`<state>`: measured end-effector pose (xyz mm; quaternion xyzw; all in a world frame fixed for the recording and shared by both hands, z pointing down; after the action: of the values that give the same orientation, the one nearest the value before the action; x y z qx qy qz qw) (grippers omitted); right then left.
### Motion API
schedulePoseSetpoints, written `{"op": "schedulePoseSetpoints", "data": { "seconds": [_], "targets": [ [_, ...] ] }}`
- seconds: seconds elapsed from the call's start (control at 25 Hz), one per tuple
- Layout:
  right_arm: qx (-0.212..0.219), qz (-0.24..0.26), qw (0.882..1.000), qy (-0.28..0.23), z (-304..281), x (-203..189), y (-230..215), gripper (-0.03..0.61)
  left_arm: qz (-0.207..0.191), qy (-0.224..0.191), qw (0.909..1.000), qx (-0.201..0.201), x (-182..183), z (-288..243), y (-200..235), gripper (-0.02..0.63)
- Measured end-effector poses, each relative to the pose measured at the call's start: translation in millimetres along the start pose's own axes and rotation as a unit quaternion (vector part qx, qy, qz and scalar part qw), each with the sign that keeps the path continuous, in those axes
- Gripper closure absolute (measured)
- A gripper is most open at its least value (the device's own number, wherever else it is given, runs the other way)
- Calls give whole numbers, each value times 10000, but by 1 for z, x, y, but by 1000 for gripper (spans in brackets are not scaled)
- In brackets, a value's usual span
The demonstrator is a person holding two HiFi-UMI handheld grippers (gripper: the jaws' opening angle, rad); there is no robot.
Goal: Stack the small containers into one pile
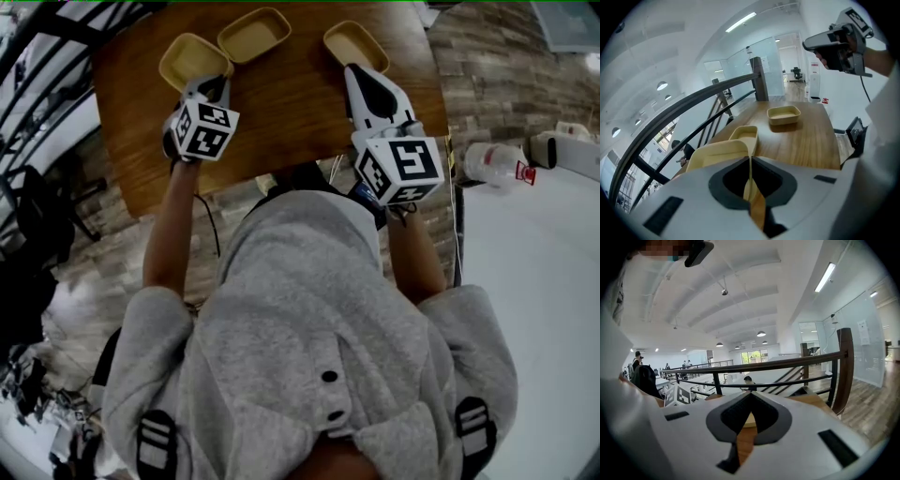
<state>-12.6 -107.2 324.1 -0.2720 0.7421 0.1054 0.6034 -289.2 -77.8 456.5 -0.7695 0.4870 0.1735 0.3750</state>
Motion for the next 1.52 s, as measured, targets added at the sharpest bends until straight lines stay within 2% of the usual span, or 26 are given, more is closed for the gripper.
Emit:
{"op": "schedulePoseSetpoints", "data": {
  "seconds": [0.2,0.48,1.04,1.52],
  "targets": [
    [-127,-73,9999,-34,8,2,-19,568,-296,-109,9991,-298,29,-8,-24,588],
    [-277,-162,9994,-140,16,4,-46,568,-504,-245,9971,-519,67,-19,-48,588],
    [-719,-282,9965,-314,61,1,-106,568,-469,-486,9946,-788,153,-40,-108,588],
    [-968,-435,9937,-360,88,-6,-144,568,-560,-449,9898,-1232,199,-60,-167,588]
  ]
}}
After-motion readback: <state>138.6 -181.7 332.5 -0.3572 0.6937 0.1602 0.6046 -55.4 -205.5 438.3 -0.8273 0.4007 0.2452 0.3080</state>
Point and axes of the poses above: the fingertips, and each gripper's own axes: z backward along the fingers, y to its left, x out of its top, the point moved 10 cm from there along z, backward along the fingers, and after that the axes turned 13 degrees about x, right-handed, at the moved point
